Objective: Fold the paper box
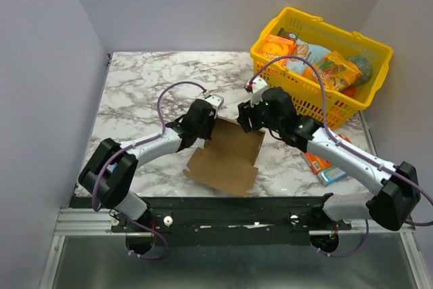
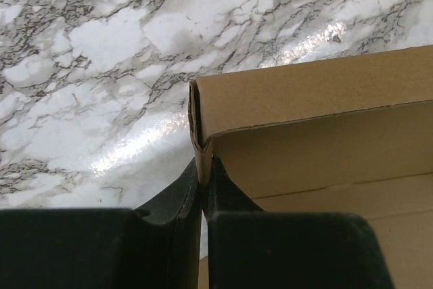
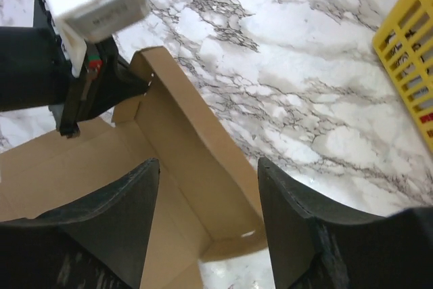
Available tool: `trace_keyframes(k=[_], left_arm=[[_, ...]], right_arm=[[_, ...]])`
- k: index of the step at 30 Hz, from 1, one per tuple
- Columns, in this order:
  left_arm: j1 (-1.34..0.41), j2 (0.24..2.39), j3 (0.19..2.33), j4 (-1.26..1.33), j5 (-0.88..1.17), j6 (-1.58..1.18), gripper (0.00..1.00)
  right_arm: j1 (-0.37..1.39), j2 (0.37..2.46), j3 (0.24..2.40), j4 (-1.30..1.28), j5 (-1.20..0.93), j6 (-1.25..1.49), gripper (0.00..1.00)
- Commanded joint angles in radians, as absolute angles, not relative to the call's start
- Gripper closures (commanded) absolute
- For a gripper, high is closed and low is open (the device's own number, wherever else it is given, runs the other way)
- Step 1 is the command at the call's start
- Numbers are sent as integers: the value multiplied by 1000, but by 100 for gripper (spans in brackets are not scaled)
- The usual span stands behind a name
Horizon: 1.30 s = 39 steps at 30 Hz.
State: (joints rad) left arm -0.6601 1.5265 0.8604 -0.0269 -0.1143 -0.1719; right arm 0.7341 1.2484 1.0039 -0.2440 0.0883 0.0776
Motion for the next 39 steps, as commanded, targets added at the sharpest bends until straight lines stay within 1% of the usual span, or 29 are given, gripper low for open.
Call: trace_keyframes(k=[1,8,10,21,23,24,26,27,28,29,30,32,33,35,36,38,39], left_arm=[[-658,1546,891,-124,-43,-161,100],[-658,1554,908,-153,-37,-166,100],[-657,1559,917,-164,-35,-166,100],[-658,1566,925,-167,-20,-166,100],[-658,1566,925,-164,-17,-167,100],[-657,1566,927,-164,-17,-167,100],[-658,1563,928,-167,-15,-169,100],[-658,1562,928,-167,-17,-173,100],[-658,1556,925,-160,-18,-175,99],[-658,1545,923,-156,-17,-178,94],[-657,1537,914,-147,-14,-184,81],[-657,1513,908,-126,-8,-195,69],[-658,1505,904,-121,-2,-199,55],[-657,1477,899,-97,14,-209,46],[-658,1467,897,-88,29,-212,35],[-658,1436,896,-68,43,-222,28],[-658,1427,894,-61,48,-227,22]], right_arm=[[739,1353,1071,-354,6,-51,35],[739,1420,1054,-322,-132,-104,37],[739,1422,1032,-302,-140,-104,38],[739,1474,985,-219,84,-83,42],[739,1483,985,-212,86,-80,46],[739,1491,985,-209,84,-80,51],[739,1494,985,-207,86,-72,56],[739,1494,980,-206,86,-71,62],[739,1493,979,-204,89,-66,64],[739,1491,974,-203,95,-61,68],[741,1488,966,-201,95,-58,73],[739,1483,957,-201,94,-55,77],[739,1483,948,-201,92,-52,79],[739,1485,937,-201,94,-40,80],[739,1485,931,-196,95,-31,80],[739,1483,913,-193,100,-3,80],[739,1483,907,-190,100,-3,80]])
